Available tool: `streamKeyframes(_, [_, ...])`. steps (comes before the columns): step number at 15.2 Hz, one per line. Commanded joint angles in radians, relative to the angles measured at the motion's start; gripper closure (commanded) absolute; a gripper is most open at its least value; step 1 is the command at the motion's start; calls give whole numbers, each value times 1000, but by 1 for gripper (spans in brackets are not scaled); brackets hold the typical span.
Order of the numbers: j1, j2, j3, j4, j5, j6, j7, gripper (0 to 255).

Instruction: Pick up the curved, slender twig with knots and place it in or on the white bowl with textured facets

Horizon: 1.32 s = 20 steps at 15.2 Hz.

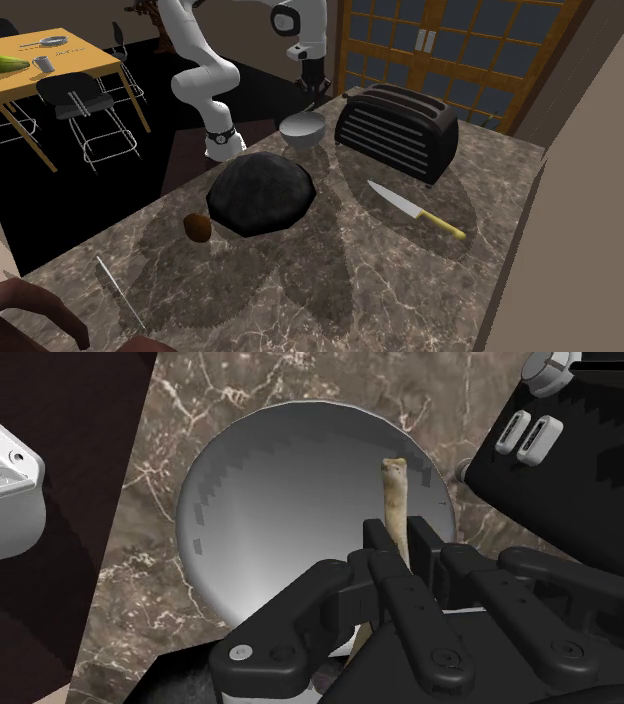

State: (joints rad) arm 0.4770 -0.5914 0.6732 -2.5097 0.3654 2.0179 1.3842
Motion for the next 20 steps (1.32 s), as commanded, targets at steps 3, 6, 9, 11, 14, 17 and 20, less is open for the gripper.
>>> streamKeyframes(3, [1, 19, 23, -39, 11, 59, 4, 255])
streamKeyframes(6, [-2, 40, 42, -65, 17, 106, 6, 255])
streamKeyframes(9, [-7, 65, 62, -89, 21, 155, 9, 255])
streamKeyframes(11, [-8, 71, 66, -94, 21, 166, 10, 255])
streamKeyframes(14, [-8, 71, 66, -94, 21, 166, 10, 255])
streamKeyframes(17, [-8, 71, 66, -94, 21, 166, 10, 255])
streamKeyframes(20, [-8, 71, 66, -94, 21, 166, 10, 0])
